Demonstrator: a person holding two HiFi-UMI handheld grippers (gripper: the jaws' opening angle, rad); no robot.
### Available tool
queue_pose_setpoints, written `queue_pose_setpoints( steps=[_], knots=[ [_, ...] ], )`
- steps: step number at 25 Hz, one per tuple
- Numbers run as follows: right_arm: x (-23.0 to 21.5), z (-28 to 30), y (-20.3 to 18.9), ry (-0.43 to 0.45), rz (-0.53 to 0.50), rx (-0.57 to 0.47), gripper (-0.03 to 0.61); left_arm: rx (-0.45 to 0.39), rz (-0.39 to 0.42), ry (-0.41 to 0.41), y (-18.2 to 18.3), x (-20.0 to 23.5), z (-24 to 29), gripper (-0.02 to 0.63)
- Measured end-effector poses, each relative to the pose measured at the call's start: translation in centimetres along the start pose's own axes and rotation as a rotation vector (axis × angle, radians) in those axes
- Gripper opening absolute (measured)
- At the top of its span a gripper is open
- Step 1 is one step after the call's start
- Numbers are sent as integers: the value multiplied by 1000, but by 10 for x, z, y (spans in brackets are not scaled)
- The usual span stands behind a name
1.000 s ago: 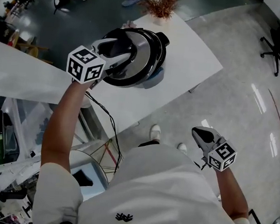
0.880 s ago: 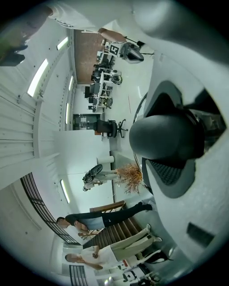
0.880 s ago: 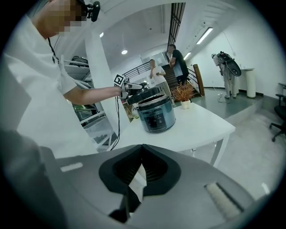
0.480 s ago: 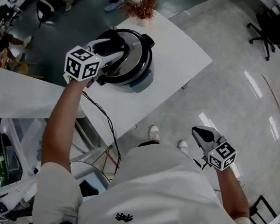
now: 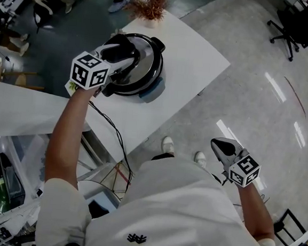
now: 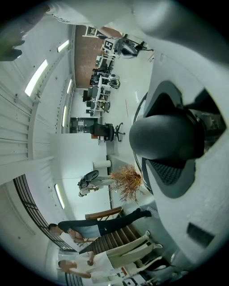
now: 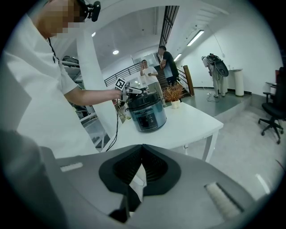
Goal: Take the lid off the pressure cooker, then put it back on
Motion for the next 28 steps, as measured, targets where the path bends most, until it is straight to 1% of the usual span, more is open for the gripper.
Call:
queue_pose_setpoints(
  steps=[6, 20, 22, 25, 28],
  knots=[
    [-3, 2, 1, 3, 2, 14, 14, -6, 6, -9, 0, 1, 1, 287],
    [-7, 13, 8, 48, -14, 27, 14, 4, 2, -12, 1, 1, 1, 290],
    [-8, 12, 9, 51, -15, 29, 14, 5, 7, -3, 2, 2, 1, 294],
    [-9, 9, 8, 58, -18, 33, 14, 13, 15, 26, 3, 2, 1, 325],
    [-10, 6, 6, 64, -22, 39, 14, 8, 19, 46, 4, -1, -1, 341]
  ],
)
Point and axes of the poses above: the fingertips, and each gripper's own axes: z forward along the fingers, x to its left, y out of its top, the point moved 10 cm from there along -z, backward along the fingers, and after that the axes turned 6 degrees about y, right-handed, at the moved point
